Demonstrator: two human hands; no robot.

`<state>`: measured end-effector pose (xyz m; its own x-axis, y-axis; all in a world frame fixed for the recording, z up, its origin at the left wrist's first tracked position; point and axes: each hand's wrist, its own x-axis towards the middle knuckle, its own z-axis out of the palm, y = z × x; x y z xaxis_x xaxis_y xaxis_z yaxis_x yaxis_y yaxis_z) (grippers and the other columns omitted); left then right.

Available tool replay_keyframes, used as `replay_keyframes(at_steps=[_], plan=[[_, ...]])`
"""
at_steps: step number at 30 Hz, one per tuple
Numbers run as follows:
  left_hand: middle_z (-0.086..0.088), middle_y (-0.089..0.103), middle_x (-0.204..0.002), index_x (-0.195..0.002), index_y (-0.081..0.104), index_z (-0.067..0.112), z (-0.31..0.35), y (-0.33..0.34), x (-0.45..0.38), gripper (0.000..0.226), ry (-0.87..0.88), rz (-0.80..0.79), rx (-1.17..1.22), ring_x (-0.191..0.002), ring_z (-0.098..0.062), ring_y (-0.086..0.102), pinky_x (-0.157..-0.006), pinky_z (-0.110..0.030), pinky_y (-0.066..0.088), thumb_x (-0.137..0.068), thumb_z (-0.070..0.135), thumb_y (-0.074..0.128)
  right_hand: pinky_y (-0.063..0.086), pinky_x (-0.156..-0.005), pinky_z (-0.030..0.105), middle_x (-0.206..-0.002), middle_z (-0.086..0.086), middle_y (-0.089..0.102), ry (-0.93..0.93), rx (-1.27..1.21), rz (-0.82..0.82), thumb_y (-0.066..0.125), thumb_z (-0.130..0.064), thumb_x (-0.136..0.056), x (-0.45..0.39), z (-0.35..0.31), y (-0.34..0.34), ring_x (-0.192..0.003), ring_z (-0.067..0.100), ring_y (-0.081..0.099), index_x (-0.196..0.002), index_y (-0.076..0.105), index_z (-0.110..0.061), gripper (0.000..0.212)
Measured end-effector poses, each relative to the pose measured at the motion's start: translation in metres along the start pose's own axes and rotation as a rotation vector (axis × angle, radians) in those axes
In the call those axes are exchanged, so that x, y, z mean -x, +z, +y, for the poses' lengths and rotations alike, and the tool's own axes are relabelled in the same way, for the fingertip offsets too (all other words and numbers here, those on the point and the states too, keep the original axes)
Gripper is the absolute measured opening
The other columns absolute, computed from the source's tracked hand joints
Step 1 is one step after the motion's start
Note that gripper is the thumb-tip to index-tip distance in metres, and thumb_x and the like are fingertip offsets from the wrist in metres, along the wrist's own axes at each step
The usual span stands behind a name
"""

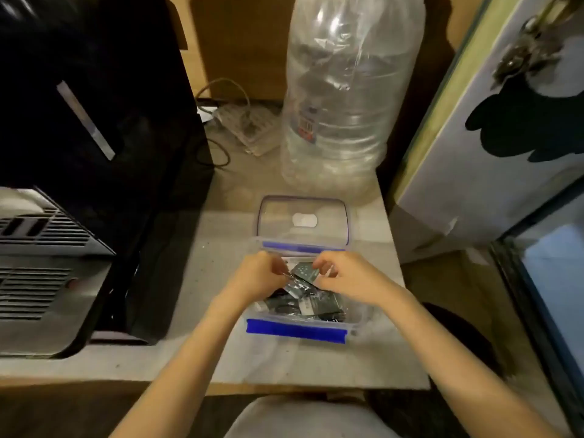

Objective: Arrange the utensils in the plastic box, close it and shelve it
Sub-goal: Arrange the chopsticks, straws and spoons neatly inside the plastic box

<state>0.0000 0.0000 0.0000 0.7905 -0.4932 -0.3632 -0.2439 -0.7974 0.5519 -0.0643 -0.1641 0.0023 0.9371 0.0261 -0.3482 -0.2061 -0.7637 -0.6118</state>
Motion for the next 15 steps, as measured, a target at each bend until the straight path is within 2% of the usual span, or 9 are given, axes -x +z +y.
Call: replay_keyframes(at_steps=[4, 8, 12, 15], plan=[[-0.013, 0.071, -0.101, -0.102, 0.067, 0.007, -0.008, 0.021, 0.006, 0.021, -0.017, 0.153, -0.055, -0.088, -0.025, 0.065, -0.08, -0.035, 0.055, -0.083, 0.012, 0.06, 0.049, -0.089, 0.029, -0.123, -0.001, 0.057, -0.001, 0.094, 0.173, 0.064, -0.023, -0.085, 0.0, -0.001, 0.025, -0.106, 0.012, 0.055, -0.123, 0.052, -0.018, 0.04], [-0.012, 0.066, -0.102, -0.102, 0.064, 0.01, -0.011, 0.031, 0.009, 0.024, 0.008, 0.232, -0.075, -0.088, -0.027, 0.062, -0.073, -0.033, 0.051, -0.079, 0.012, 0.061, 0.045, -0.092, 0.027, -0.128, -0.002, 0.051, -0.039, 0.25, 0.239, 0.061, -0.029, -0.086, -0.003, 0.006, 0.035, -0.118, 0.013, 0.046, -0.128, 0.047, -0.019, 0.046], [-0.01, 0.061, -0.112, -0.111, 0.061, 0.012, -0.012, 0.038, 0.012, 0.034, 0.018, 0.242, -0.055, -0.097, -0.026, 0.06, -0.08, -0.031, 0.05, -0.078, 0.011, 0.063, 0.045, -0.095, 0.029, -0.128, -0.001, 0.051, -0.075, 0.339, 0.215, 0.06, -0.029, -0.086, -0.003, 0.011, 0.038, -0.118, 0.015, 0.045, -0.127, 0.048, -0.018, 0.043], [-0.009, 0.06, -0.113, -0.113, 0.06, 0.013, -0.012, 0.042, 0.016, 0.034, 0.026, 0.245, -0.027, -0.098, -0.025, 0.059, -0.079, -0.027, 0.047, -0.079, 0.012, 0.063, 0.044, -0.095, 0.03, -0.127, -0.001, 0.052, -0.098, 0.372, 0.196, 0.058, -0.029, -0.087, -0.001, 0.012, 0.035, -0.117, 0.015, 0.045, -0.126, 0.049, -0.017, 0.042]])
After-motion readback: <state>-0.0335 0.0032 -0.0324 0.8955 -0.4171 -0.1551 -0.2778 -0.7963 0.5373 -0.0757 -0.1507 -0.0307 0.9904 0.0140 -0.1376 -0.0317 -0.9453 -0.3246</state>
